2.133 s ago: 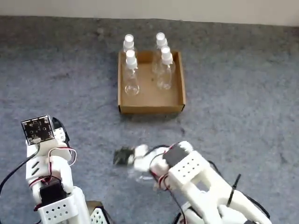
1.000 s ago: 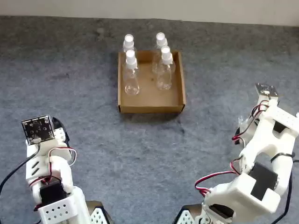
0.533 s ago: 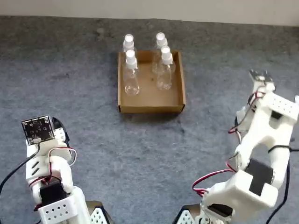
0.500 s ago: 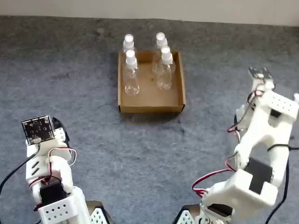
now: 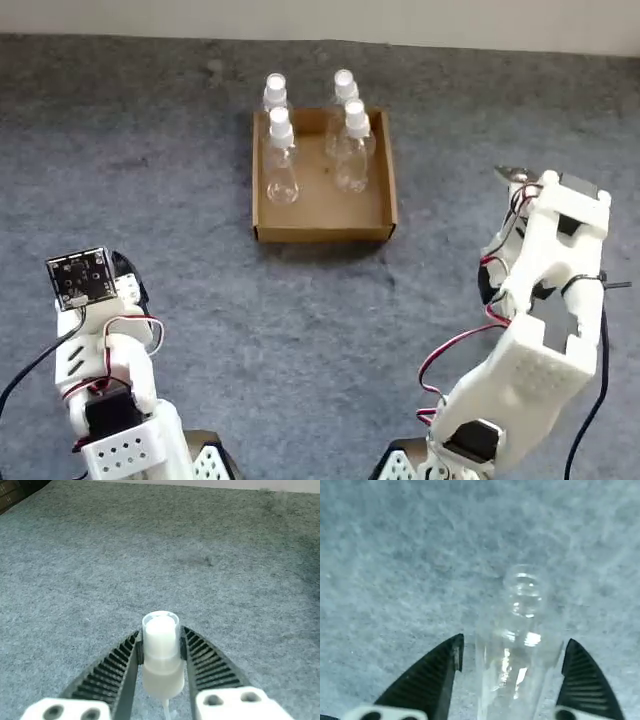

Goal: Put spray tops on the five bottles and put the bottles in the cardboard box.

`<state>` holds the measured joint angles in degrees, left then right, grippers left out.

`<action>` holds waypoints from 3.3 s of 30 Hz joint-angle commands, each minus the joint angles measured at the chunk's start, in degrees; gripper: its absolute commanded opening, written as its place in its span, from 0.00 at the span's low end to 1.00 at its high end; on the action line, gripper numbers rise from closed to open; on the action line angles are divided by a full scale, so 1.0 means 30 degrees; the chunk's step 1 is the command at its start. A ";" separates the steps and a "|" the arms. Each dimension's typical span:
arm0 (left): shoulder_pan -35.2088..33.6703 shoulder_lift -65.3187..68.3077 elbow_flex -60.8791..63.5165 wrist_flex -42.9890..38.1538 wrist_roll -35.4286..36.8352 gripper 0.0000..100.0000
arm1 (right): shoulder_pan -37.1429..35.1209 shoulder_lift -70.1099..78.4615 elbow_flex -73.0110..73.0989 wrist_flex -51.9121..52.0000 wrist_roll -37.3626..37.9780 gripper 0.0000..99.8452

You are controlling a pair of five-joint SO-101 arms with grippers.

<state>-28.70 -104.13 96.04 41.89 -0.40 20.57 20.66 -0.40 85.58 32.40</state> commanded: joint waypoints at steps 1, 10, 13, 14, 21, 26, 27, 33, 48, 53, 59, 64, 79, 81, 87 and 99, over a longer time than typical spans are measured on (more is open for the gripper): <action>-0.0190 -0.0073 0.0366 -0.0322 -0.0117 0.00 | -0.0161 -0.0278 -0.1099 0.0073 0.0205 0.23; -0.0190 -0.0073 0.0366 -0.0322 -0.0117 0.00 | -0.0278 -0.0337 -0.1128 0.0044 0.0352 0.03; -0.0190 -0.0073 0.0366 -0.0322 -0.0117 0.00 | -0.0278 -0.0454 -0.1216 -0.0308 0.0352 0.00; -0.0161 -0.0073 0.0366 -0.0322 -0.0117 0.00 | -0.0278 -0.0542 -0.1538 -0.0190 0.0322 0.00; 0.1509 -0.0044 -0.1216 0.0117 -0.1436 0.00 | -0.2066 -0.5553 -0.1861 0.0718 -0.0645 0.00; 0.4762 -0.0044 -0.4469 0.3311 -0.2579 0.00 | -0.6696 -1.1502 0.1538 -0.1128 -0.3165 0.00; 0.5407 -0.0015 -0.5289 0.4073 -0.2960 0.00 | -0.7780 -1.2703 0.2505 -0.1626 -0.3575 0.00; 0.8161 0.0542 -1.0886 0.7824 -0.2989 0.00 | -1.4549 -1.8535 0.9099 -0.6139 -0.5685 0.00; 0.8337 0.9832 -1.8652 0.1934 0.2960 0.00 | -1.9619 -2.2520 1.8300 -1.3114 -0.5685 0.00; 0.8337 0.9861 -1.8535 0.0176 0.6007 0.00 | -2.0381 -2.2491 1.8271 -1.3201 -0.6535 0.00; 0.8190 0.9832 -1.8388 0.0176 0.9846 0.00 | -2.3106 -2.2374 1.9121 -1.8564 -0.7678 0.00; 0.7487 0.8777 -1.7187 0.0117 1.0168 0.00 | -2.3136 -2.2491 2.0908 -2.0703 -0.7707 0.00; 0.7487 0.4703 -1.1004 -0.4015 1.0022 0.01 | -2.4278 -2.2491 2.1377 -2.1114 -0.7707 0.00; 0.7546 0.4674 -1.1033 -0.3868 1.0022 0.01 | -2.4190 -2.2491 2.1377 -2.1114 -0.7707 0.00; 0.7516 0.4557 -1.1238 -0.3106 1.0022 0.01 | -2.3663 -2.2491 2.1319 -2.1114 -0.7707 0.00; 0.7575 0.4557 -1.2586 -0.3048 1.0051 0.01 | -2.2930 -2.2344 2.1377 -2.1114 -0.7707 0.00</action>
<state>-5.85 -90.07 60.97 32.66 29.58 -48.97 -44.92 64.13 23.34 9.89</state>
